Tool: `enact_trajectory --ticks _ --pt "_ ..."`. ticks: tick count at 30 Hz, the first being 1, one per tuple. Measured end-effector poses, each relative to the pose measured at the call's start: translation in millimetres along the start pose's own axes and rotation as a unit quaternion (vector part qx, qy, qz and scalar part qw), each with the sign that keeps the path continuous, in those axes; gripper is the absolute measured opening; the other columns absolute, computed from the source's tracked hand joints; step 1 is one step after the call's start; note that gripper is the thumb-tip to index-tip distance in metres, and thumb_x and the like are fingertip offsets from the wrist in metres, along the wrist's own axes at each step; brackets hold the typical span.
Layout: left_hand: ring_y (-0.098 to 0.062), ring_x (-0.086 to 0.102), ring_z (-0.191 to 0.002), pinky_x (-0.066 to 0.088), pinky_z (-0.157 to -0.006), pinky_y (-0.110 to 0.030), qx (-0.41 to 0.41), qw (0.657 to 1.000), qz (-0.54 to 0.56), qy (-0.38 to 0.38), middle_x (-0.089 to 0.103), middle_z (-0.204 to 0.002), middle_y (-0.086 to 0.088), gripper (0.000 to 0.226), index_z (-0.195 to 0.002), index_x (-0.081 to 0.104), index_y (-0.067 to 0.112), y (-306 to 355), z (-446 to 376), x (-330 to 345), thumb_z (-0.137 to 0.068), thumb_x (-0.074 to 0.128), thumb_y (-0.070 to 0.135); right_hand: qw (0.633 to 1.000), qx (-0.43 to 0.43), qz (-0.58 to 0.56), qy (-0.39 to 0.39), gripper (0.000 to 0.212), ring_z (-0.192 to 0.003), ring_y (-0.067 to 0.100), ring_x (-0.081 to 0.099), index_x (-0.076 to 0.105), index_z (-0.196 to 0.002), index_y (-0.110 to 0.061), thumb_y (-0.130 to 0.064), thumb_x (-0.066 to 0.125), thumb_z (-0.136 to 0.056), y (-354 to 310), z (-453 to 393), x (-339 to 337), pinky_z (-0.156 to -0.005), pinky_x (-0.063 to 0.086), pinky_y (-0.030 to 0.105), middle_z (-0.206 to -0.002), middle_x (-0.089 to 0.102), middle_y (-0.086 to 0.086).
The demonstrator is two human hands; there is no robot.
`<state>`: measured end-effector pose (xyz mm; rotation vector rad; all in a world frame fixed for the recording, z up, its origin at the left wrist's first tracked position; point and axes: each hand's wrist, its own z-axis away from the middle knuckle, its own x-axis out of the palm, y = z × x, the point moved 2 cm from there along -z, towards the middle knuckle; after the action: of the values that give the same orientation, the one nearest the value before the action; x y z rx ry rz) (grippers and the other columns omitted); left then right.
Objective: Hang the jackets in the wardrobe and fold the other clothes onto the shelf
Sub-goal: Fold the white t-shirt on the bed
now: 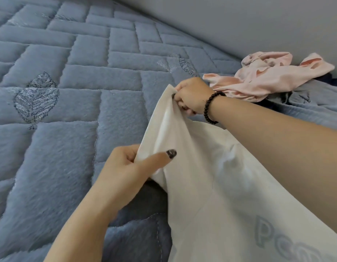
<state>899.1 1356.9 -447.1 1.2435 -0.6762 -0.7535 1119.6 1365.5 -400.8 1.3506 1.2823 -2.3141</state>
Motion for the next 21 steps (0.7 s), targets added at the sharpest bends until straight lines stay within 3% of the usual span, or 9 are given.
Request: enact_trajectory --ticks 3,6,8,10,12,14,16,19,21 --pt "-0.028 0.066 -0.069 0.051 -0.062 -0.038 0.010 0.973 -0.202 0.113 0.070 -0.067 -0.009 0.052 -0.072 0.072 0.012 0 1 -5 -0.057 0.063 0.061 0.978 0.032 -0.202 0.028 0.024 -0.046 0.026 0.060 0.055 -0.060 -0.001 -0.006 0.040 -0.079 10 16 -18 -0.058 0.049 0.030 -0.048 0.057 0.014" --pt "-0.016 0.058 -0.057 0.044 -0.054 -0.028 0.025 0.964 -0.207 0.165 0.068 -0.065 -0.004 0.036 -0.068 0.074 0.026 6 3 -5 -0.057 0.062 0.058 0.950 0.006 -0.289 0.114 0.020 -0.041 0.028 0.059 0.055 -0.070 0.002 -0.012 0.043 -0.079 27 38 -43 -0.053 0.057 0.036 -0.042 0.054 0.018" --pt "-0.017 0.065 -0.067 0.050 -0.061 -0.030 0.029 0.983 -0.133 0.120 0.072 -0.071 0.000 0.022 -0.068 0.075 0.030 10 5 4 -0.060 0.069 0.050 0.944 0.014 -0.297 0.144 0.026 -0.040 0.029 0.058 0.058 -0.075 0.002 -0.024 0.054 -0.077 41 53 -57 -0.050 0.057 0.037 -0.040 0.052 0.017" --pt "-0.018 0.070 -0.077 0.054 -0.066 -0.031 0.081 0.994 -0.044 0.059 0.076 -0.084 0.004 0.029 -0.058 0.065 0.009 14 7 18 -0.063 0.085 0.029 0.945 0.050 -0.285 0.150 0.042 -0.039 0.027 0.058 0.062 -0.075 0.000 -0.041 0.065 -0.067 57 67 -73 -0.050 0.057 0.037 -0.041 0.053 0.015" --pt "-0.015 0.071 -0.082 0.054 -0.066 -0.026 0.164 0.985 0.043 -0.012 0.076 -0.094 0.003 0.042 -0.060 0.047 -0.007 19 13 37 -0.065 0.086 0.008 0.946 0.098 -0.271 0.145 0.047 -0.038 0.024 0.057 0.062 -0.073 -0.006 -0.050 0.071 -0.061 73 81 -88 -0.048 0.054 0.031 -0.042 0.054 0.012" --pt "-0.018 0.071 -0.085 0.057 -0.069 -0.027 0.197 0.970 0.074 -0.119 0.074 -0.098 -0.004 0.031 -0.064 0.053 0.004 21 22 63 -0.068 0.083 0.006 0.947 0.139 -0.257 0.136 0.049 -0.037 0.021 0.057 0.060 -0.068 -0.011 -0.059 0.069 -0.065 90 95 -101 -0.047 0.052 0.028 -0.044 0.055 0.009" --pt "-0.020 0.070 -0.095 0.055 -0.085 -0.032 0.188 0.950 0.032 -0.248 0.073 -0.104 -0.003 0.018 -0.084 0.065 0.014 18 33 89 -0.074 0.080 0.011 0.949 0.174 -0.227 0.133 0.059 -0.038 0.019 0.057 0.057 -0.059 -0.014 -0.073 0.063 -0.058 110 110 -113 -0.045 0.051 0.027 -0.045 0.057 0.006" --pt "-0.014 0.065 -0.111 0.049 -0.100 -0.032 0.155 0.926 -0.012 -0.343 0.071 -0.116 0.006 0.052 -0.125 0.058 0.035 11 39 104 -0.082 0.076 0.013 0.952 0.244 -0.136 0.128 0.064 -0.041 0.019 0.056 0.055 -0.056 -0.014 -0.077 0.059 -0.053 143 136 -121 -0.055 0.056 0.035 -0.046 0.055 0.003" --pt "-0.011 0.063 -0.115 0.046 -0.101 -0.027 0.149 0.929 -0.006 -0.338 0.070 -0.118 0.008 0.061 -0.134 0.049 0.043 9 34 99 -0.085 0.072 0.015 0.950 0.282 -0.047 0.126 0.064 -0.055 0.024 0.058 0.060 -0.067 -0.006 -0.070 0.061 -0.065 164 151 -119 -0.069 0.056 0.038 -0.060 0.061 0.006"
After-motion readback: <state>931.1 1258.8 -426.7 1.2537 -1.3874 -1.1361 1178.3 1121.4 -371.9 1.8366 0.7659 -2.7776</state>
